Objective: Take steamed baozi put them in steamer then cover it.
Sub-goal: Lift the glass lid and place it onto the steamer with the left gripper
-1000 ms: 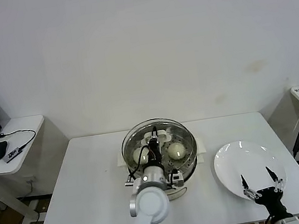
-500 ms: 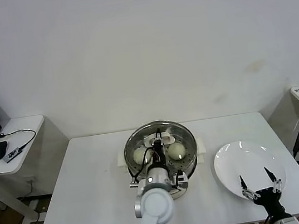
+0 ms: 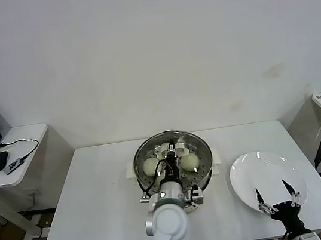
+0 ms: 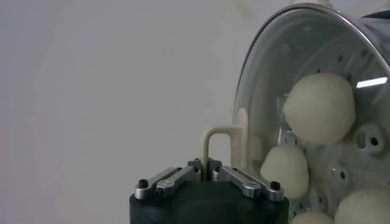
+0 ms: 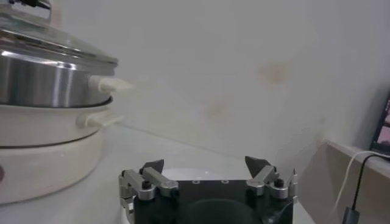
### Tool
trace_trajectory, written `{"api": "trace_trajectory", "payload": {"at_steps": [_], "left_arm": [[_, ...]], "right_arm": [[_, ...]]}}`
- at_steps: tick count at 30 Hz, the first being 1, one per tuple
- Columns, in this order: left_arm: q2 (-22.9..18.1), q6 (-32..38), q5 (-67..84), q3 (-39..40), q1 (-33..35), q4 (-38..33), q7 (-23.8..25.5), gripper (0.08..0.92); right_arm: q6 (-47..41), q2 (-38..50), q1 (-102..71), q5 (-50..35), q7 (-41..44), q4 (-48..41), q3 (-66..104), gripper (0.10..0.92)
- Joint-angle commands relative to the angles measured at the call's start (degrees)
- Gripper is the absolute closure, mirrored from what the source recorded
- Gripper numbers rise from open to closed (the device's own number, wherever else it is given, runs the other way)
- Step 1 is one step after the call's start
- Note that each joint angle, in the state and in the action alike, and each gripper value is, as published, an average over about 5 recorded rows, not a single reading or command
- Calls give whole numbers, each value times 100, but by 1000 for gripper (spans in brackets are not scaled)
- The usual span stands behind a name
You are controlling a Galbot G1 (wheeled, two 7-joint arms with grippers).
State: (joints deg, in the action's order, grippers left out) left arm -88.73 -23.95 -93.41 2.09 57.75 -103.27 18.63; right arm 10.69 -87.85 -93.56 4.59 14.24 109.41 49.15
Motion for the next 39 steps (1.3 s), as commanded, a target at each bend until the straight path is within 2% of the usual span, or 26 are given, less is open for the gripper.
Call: {"api": "trace_trajectory", "payload": {"at_steps": [1,17,22,25,39], "left_arm": [[7,72,-115,-44,-17,-19,-57,798],[71,157,-172,-145,15,-67,-61,336],[76,214,-210,-169,4,-64,-58,264],[76,245,-225,-168,11,-62,-47,294],[48,354,-271,-147,5,16,-22,694]], "right_arm": [[4,-4,0,7,0,4,-12,203],[13,-21,-26,39,1,41,-57,203],[19,-22,-35,42,1,41,-60,203],[19,-26,-35,44,1,43,-66,203],[18,-26,-40,46,3,49,-72,203]]}}
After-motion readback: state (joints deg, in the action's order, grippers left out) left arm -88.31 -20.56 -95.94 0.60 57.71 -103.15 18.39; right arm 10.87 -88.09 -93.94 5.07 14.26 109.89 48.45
